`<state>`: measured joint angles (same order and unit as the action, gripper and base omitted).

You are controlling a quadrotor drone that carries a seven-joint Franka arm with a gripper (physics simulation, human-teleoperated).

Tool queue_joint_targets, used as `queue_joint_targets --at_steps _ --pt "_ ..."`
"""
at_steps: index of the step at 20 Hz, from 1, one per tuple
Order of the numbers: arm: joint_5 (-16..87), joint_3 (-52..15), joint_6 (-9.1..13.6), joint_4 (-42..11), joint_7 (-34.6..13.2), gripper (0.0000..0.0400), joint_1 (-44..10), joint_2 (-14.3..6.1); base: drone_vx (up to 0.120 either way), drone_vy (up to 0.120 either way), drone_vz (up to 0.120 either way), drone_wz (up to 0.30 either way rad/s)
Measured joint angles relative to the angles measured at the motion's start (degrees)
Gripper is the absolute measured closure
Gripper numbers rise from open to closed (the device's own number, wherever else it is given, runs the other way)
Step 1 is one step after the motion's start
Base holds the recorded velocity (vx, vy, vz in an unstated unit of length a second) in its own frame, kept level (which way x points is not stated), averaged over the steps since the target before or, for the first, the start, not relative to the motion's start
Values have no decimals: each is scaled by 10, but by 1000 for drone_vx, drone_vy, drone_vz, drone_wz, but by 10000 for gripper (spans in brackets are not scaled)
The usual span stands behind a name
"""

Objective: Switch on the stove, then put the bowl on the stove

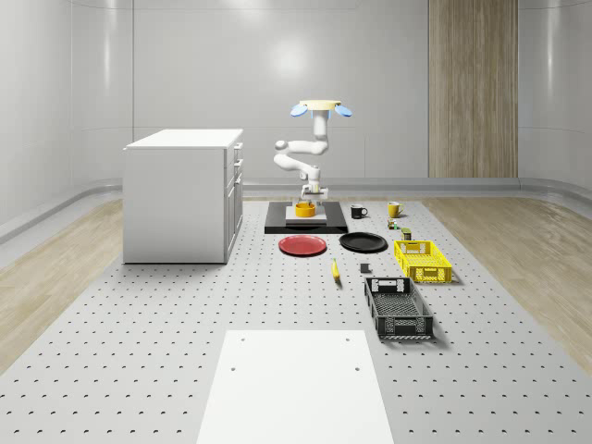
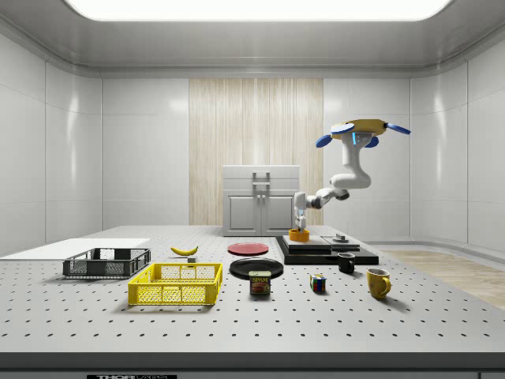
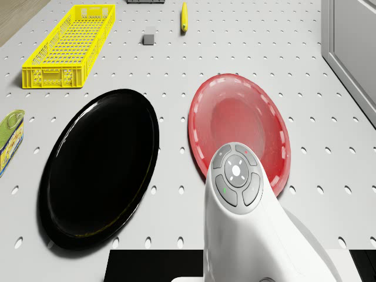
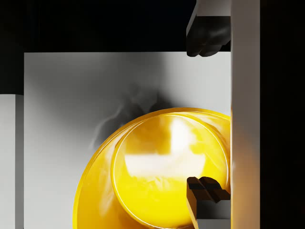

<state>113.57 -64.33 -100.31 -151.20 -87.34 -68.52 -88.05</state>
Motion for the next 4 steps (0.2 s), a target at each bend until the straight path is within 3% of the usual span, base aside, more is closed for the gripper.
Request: queue_joint_targets --at_steps 4 --pt "-14 -17 9 -9 1 9 6 -2 0 0 0 0"
